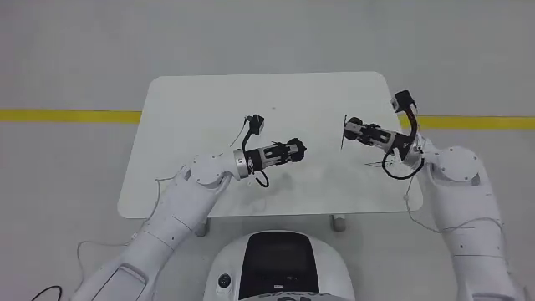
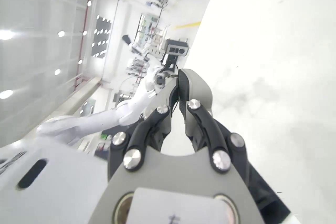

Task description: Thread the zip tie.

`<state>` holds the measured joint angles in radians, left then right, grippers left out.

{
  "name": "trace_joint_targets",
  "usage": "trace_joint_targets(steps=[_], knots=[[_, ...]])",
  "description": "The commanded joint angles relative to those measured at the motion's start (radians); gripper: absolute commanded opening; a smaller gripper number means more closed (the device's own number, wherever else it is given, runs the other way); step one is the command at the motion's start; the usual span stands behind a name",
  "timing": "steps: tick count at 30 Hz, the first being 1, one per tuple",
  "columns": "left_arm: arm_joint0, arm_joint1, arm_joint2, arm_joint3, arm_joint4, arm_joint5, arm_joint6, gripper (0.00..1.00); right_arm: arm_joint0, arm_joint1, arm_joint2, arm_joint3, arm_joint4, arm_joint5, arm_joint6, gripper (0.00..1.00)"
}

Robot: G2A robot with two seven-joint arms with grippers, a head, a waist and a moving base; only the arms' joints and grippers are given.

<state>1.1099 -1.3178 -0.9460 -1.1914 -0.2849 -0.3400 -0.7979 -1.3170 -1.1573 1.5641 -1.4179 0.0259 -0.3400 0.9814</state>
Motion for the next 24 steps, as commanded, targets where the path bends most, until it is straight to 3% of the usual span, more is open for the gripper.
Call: trace_joint_targets(steps=[1, 9, 14, 17, 21, 24], knots=[[0.0, 0.0, 0.0, 0.0, 0.0, 0.0, 0.0, 0.0, 0.001, 0.0, -0.001, 0.002, 0.015, 0.0, 0.017, 0.0], [0.0, 0.0, 0.0, 0.0, 0.0, 0.0, 0.0, 0.0, 0.001, 0.0, -0.001, 0.002, 0.015, 0.0, 0.017, 0.0], [0.0, 0.0, 0.0, 0.0, 0.0, 0.0, 0.0, 0.0, -0.084, -0.007, -0.05, -0.154, -0.16, 0.0, -0.258, 0.0], [0.0, 0.0, 0.0, 0.0, 0.0, 0.0, 0.0, 0.0, -0.13, -0.01, -0.082, -0.201, -0.264, 0.0, -0.412, 0.0], [0.0, 0.0, 0.0, 0.0, 0.0, 0.0, 0.0, 0.0, -0.173, -0.011, -0.128, -0.212, -0.413, 0.0, -0.612, 0.0], [0.0, 0.0, 0.0, 0.0, 0.0, 0.0, 0.0, 0.0, -0.185, -0.013, -0.16, -0.203, -0.463, 0.0, -0.715, 0.0]])
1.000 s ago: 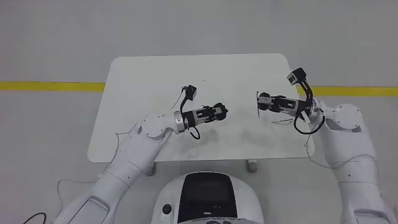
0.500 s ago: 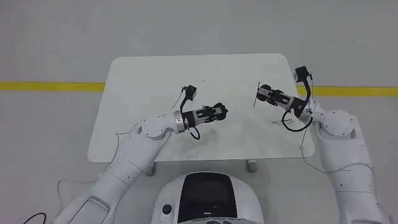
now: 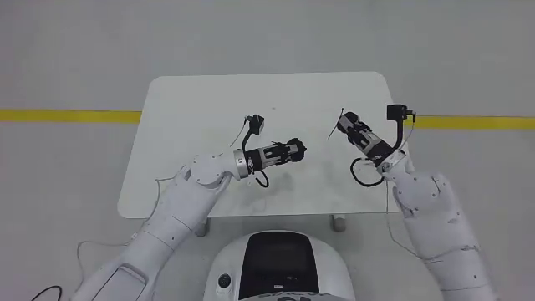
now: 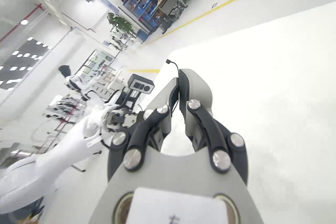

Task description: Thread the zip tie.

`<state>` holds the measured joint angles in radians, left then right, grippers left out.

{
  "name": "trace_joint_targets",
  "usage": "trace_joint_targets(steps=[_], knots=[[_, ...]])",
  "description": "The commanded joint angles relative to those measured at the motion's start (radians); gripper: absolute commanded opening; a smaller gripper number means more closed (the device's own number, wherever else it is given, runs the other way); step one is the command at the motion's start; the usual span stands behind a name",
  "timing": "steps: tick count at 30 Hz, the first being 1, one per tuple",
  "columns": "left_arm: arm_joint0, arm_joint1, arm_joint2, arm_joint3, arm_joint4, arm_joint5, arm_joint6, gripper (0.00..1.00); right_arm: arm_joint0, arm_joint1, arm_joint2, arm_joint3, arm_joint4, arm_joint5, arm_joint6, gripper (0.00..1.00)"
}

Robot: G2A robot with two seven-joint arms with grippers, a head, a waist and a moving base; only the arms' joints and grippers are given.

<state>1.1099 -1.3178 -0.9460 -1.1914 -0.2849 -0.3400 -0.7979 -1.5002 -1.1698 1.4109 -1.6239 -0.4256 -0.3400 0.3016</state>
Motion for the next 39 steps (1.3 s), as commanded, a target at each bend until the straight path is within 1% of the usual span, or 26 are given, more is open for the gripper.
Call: trace_joint_targets(steps=[1, 3, 4, 14, 16, 18, 20, 24, 29, 31, 39], knots=[[0.0, 0.0, 0.0, 0.0, 0.0, 0.0, 0.0, 0.0, -0.005, -0.001, -0.022, 0.004, -0.018, 0.0, -0.065, 0.0], [0.0, 0.0, 0.0, 0.0, 0.0, 0.0, 0.0, 0.0, -0.006, 0.001, -0.039, 0.0, -0.058, 0.0, -0.111, 0.0], [0.0, 0.0, 0.0, 0.0, 0.0, 0.0, 0.0, 0.0, -0.005, 0.003, -0.041, -0.008, -0.113, 0.0, -0.154, 0.0], [0.0, 0.0, 0.0, 0.0, 0.0, 0.0, 0.0, 0.0, -0.005, 0.002, -0.041, -0.009, -0.114, 0.003, -0.159, 0.0], [0.0, 0.0, 0.0, 0.0, 0.0, 0.0, 0.0, 0.0, -0.015, -0.001, -0.058, -0.028, -0.152, 0.004, -0.202, 0.0], [0.0, 0.0, 0.0, 0.0, 0.0, 0.0, 0.0, 0.0, -0.031, -0.006, -0.078, -0.035, -0.197, 0.021, -0.28, 0.0], [0.0, 0.0, 0.0, 0.0, 0.0, 0.0, 0.0, 0.0, -0.037, -0.012, -0.097, -0.03, -0.206, 0.027, -0.332, 0.0], [0.0, 0.0, 0.0, 0.0, 0.0, 0.0, 0.0, 0.0, -0.04, -0.021, -0.133, -0.015, -0.233, 0.036, -0.391, 0.0], [0.0, 0.0, 0.0, 0.0, 0.0, 0.0, 0.0, 0.0, -0.047, -0.029, -0.163, -0.011, -0.25, 0.053, -0.425, 0.0], [0.0, 0.0, 0.0, 0.0, 0.0, 0.0, 0.0, 0.0, -0.049, -0.031, -0.175, -0.014, -0.265, 0.061, -0.416, 0.0], [0.0, 0.0, 0.0, 0.0, 0.0, 0.0, 0.0, 0.0, -0.049, -0.032, -0.176, -0.018, -0.267, 0.06, -0.407, 0.0]])
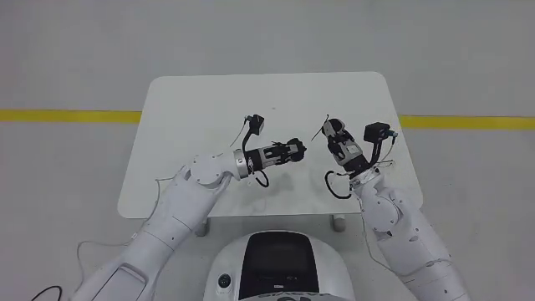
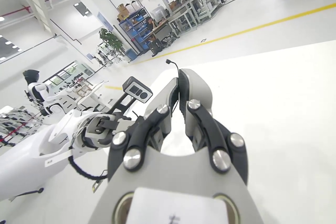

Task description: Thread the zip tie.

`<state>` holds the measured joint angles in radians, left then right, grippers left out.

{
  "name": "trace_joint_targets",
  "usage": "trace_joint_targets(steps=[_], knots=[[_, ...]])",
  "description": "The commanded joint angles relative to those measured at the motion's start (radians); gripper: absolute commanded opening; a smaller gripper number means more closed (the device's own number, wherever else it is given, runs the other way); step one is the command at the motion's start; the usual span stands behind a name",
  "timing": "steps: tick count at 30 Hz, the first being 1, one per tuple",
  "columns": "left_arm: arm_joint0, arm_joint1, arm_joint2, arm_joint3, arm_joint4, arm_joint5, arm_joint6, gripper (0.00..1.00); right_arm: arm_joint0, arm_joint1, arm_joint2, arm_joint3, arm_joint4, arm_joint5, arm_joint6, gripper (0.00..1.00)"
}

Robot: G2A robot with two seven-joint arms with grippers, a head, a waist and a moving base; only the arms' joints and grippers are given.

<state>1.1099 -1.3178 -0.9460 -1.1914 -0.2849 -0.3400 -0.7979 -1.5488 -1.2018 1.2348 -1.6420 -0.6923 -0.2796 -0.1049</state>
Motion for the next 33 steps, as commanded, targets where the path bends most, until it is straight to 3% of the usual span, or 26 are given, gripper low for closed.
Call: trace_joint_targets(steps=[1, 4, 15, 26, 33], knots=[[0.0, 0.0, 0.0, 0.0, 0.0, 0.0, 0.0, 0.0, 0.0, 0.0, 0.0, 0.0, 0.0, 0.0, 0.0, 0.0], [0.0, 0.0, 0.0, 0.0, 0.0, 0.0, 0.0, 0.0, -0.004, -0.001, -0.009, -0.016, -0.036, 0.012, 0.003, 0.0], [0.0, 0.0, 0.0, 0.0, 0.0, 0.0, 0.0, 0.0, -0.061, -0.015, -0.043, -0.089, -0.121, 0.134, -0.103, 0.0], [0.0, 0.0, 0.0, 0.0, 0.0, 0.0, 0.0, 0.0, -0.061, -0.016, -0.045, -0.091, -0.116, 0.132, -0.1, 0.0], [0.0, 0.0, 0.0, 0.0, 0.0, 0.0, 0.0, 0.0, -0.106, -0.018, -0.035, -0.098, -0.133, 0.122, -0.156, 0.0]])
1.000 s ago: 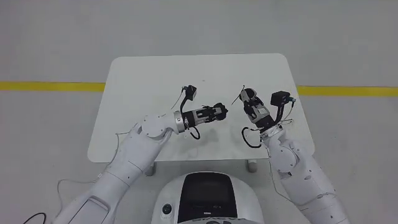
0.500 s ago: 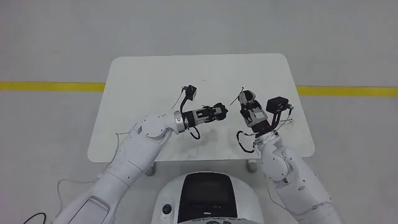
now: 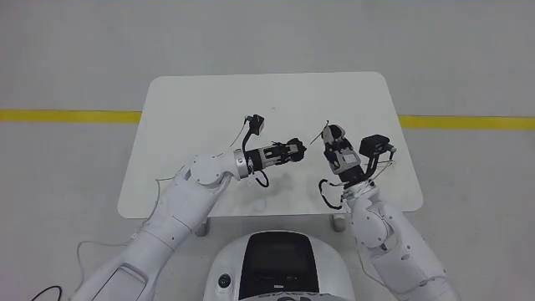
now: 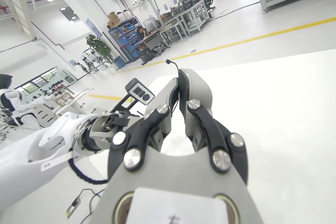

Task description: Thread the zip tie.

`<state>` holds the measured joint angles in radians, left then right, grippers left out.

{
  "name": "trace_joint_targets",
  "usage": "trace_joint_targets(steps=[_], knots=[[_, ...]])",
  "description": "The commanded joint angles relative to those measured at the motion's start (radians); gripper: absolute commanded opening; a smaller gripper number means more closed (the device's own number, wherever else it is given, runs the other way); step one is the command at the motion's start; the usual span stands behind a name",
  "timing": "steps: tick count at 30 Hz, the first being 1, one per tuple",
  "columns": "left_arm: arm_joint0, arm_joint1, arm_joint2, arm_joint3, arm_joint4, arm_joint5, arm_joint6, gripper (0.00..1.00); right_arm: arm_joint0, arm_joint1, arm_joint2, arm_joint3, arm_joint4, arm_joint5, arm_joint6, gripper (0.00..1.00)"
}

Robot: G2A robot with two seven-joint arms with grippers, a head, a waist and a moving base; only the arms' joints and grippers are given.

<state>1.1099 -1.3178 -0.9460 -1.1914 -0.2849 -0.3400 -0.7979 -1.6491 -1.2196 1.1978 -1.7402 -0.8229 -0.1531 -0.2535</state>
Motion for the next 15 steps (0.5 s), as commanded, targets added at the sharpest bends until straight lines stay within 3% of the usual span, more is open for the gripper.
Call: trace_joint_targets(steps=[1, 9, 15], knots=[[0.0, 0.0, 0.0, 0.0, 0.0, 0.0, 0.0, 0.0, -0.011, 0.0, 0.003, 0.001, -0.003, -0.011, -0.015, 0.0], [0.0, 0.0, 0.0, 0.0, 0.0, 0.0, 0.0, 0.0, -0.021, -0.003, 0.006, 0.029, -0.025, -0.055, -0.061, 0.0], [0.0, 0.0, 0.0, 0.0, 0.0, 0.0, 0.0, 0.0, -0.007, -0.009, -0.008, 0.046, -0.045, -0.051, -0.08, 0.0]])
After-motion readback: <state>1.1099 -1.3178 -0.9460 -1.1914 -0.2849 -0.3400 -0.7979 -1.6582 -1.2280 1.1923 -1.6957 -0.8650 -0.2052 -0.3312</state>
